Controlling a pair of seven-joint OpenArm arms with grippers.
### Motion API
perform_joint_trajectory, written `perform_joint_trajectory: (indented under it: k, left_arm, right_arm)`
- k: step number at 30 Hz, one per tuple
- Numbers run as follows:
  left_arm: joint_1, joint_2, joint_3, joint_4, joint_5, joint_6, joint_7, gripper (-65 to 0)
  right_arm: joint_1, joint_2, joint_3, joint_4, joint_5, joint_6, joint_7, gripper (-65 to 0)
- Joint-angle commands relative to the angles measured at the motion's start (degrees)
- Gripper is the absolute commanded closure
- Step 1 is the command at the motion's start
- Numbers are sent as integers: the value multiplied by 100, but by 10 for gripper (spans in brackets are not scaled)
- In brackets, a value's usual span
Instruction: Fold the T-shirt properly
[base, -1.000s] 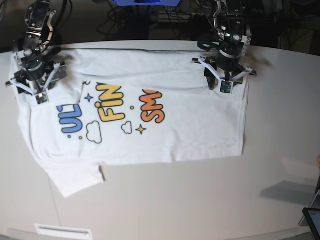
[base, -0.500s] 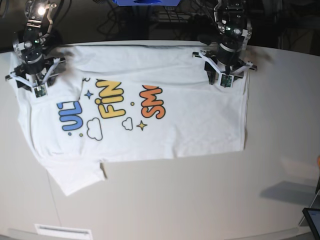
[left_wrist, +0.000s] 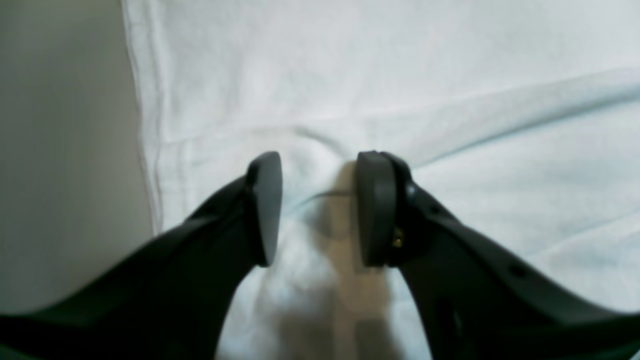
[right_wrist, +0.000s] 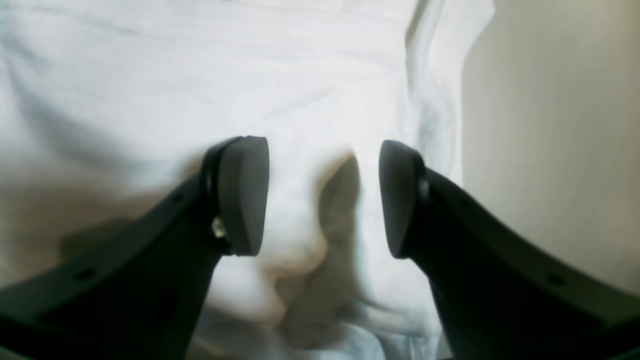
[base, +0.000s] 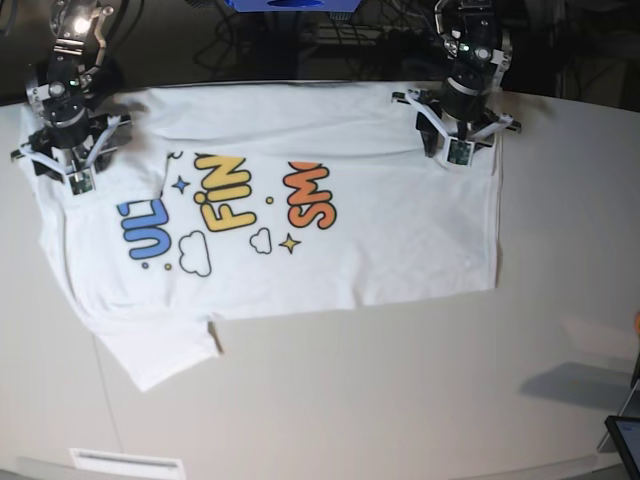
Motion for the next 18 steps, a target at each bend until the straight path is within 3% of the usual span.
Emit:
perform_joint_trajectory:
  k: [1,16,18]
  left_arm:
    - [-59,-29,-95,50,158,50,190,-250]
    - [-261,-100,-191,622,158,50,217,-254]
    - [-384,-109,-270,639,158,50,366,-254]
  right_arm:
    - [-53,6,18,78,-76,121,-284,-340]
    - [492,85,-9,473,-94,121,-328,-340]
    - [677,322,-35,614,-94,121,-416,-340]
